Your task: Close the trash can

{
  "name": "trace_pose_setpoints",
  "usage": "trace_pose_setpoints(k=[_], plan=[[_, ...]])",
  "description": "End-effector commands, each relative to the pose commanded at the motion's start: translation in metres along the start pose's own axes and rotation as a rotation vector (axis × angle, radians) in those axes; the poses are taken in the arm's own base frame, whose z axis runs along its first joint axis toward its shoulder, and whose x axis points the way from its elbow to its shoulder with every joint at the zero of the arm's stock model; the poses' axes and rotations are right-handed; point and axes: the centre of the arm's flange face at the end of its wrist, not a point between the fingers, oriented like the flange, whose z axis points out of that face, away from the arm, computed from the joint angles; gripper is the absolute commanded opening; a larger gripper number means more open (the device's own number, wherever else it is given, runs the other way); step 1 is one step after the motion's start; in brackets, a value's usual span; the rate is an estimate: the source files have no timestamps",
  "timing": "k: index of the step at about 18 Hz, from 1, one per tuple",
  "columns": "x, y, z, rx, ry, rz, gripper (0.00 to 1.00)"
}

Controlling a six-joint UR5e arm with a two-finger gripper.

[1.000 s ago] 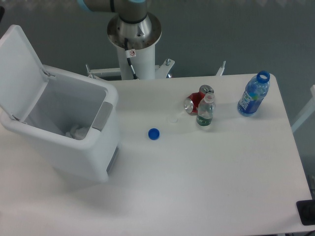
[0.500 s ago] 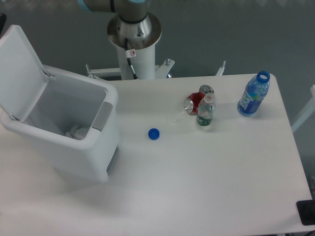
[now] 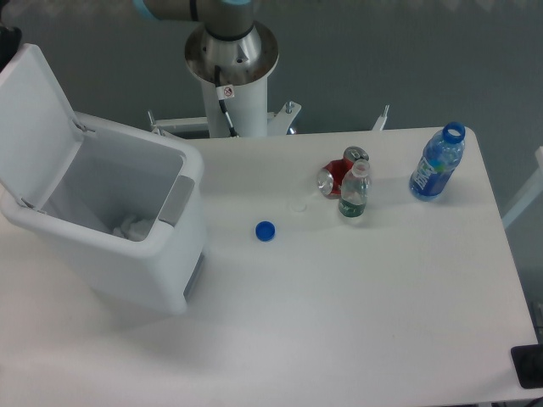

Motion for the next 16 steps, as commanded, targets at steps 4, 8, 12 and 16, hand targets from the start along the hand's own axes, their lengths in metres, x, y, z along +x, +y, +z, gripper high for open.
trace_pose_setpoints(k=[4, 8, 12, 16], plan=[[-0.004, 0.002, -0.002, -0.01, -0.035, -0.003, 1.0], [-0.018, 0.004, -0.005, -0.019, -0.08, -0.017, 1.0], [-0.04, 0.006, -0.011, -0.023, -0.13, -0.046, 1.0], [-0.058, 0.009, -0.017, -0.02, -0.154, -0.055, 1.0]])
